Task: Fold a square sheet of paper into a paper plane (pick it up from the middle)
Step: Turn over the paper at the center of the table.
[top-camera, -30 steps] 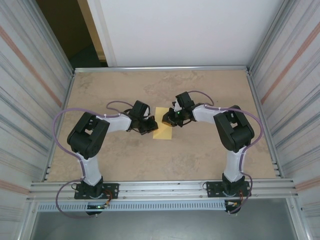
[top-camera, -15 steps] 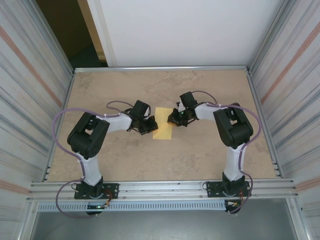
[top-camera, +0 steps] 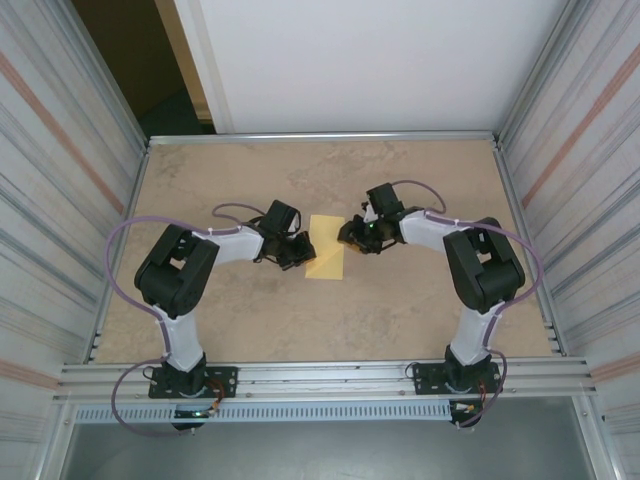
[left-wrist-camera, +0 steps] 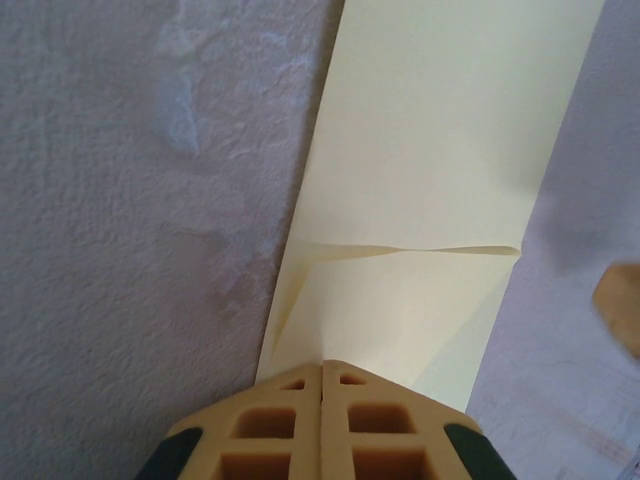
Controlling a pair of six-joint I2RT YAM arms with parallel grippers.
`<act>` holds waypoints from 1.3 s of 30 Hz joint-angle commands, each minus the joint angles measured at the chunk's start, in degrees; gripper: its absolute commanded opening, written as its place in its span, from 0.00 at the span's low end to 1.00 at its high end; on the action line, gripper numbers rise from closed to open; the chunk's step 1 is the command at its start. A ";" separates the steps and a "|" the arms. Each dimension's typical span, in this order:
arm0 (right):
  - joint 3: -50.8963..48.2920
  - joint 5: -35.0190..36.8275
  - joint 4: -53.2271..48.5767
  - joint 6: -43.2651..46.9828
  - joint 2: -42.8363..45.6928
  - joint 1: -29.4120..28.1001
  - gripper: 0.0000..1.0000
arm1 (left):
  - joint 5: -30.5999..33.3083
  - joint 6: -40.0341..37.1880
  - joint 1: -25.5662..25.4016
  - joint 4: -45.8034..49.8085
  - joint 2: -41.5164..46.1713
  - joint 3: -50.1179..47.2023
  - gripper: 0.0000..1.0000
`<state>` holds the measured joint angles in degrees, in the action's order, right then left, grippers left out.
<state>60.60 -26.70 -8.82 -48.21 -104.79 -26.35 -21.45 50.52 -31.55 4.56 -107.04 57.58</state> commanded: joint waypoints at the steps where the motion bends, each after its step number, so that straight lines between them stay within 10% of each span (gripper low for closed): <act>1: -1.90 -0.22 0.92 -7.62 0.88 -1.80 0.35 | 0.00 3.97 0.34 5.32 -1.25 -3.21 0.03; 39: -2.01 -3.74 11.67 -10.33 -4.58 -2.22 0.25 | -2.51 11.88 1.34 -2.36 1.76 -8.79 0.06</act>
<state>59.33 -30.00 1.72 -57.08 -109.49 -28.86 -25.54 61.98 -30.70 -4.36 -105.19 51.18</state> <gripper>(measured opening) 0.249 0.060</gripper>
